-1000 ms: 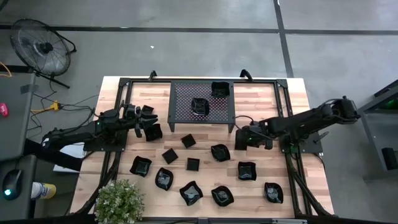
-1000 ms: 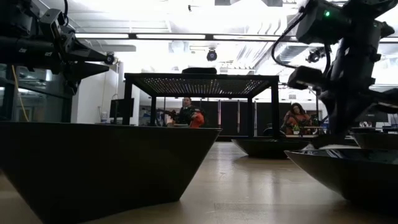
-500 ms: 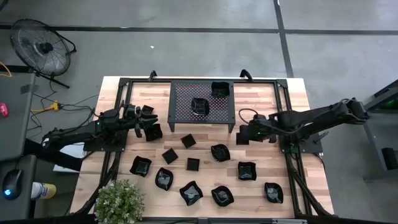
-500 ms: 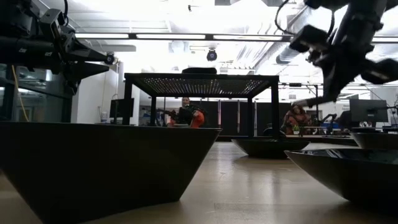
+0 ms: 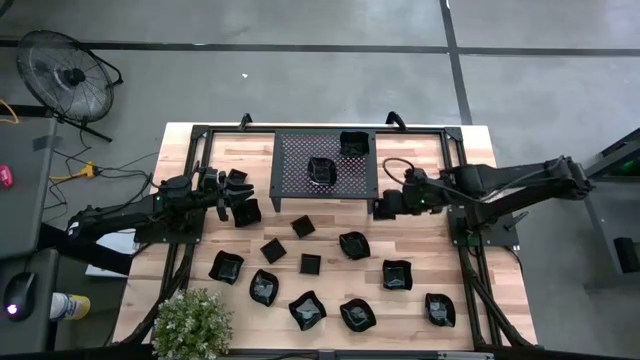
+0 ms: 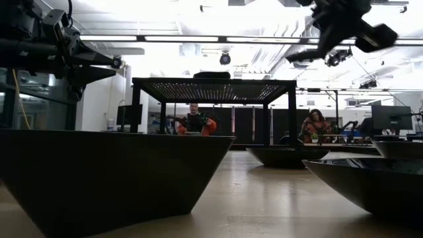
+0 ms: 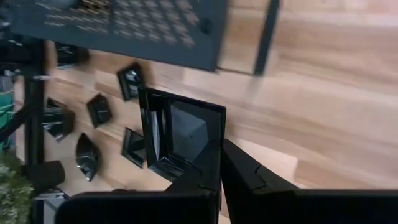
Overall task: Pick & Place Mini shaped plates
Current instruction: Put the black square plate on the shelf
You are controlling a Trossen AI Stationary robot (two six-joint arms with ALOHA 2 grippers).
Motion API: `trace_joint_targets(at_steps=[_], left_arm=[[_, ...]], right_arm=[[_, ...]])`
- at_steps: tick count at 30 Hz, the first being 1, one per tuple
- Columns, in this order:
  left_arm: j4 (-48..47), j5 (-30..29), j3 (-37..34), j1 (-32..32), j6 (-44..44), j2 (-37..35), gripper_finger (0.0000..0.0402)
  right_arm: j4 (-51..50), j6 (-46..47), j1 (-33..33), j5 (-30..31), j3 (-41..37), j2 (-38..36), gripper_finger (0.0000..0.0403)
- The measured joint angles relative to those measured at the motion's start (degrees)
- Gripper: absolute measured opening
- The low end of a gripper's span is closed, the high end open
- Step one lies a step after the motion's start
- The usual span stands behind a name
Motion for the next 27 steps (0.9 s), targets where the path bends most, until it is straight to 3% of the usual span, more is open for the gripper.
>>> trace_joint_targets(at_steps=[10, 27], left_arm=[[0.00, 0.00, 0.00, 0.02, 0.00, 0.00, 0.0124], [0.00, 0.00, -0.01, 0.00, 0.00, -0.01, 0.0124]], right_arm=[[-2.04, -9.73, -6.77, -1.51, 10.50, 8.33, 0.0000], [5.56, -15.30, -18.44, -10.43, 11.12, 16.73, 0.0000]])
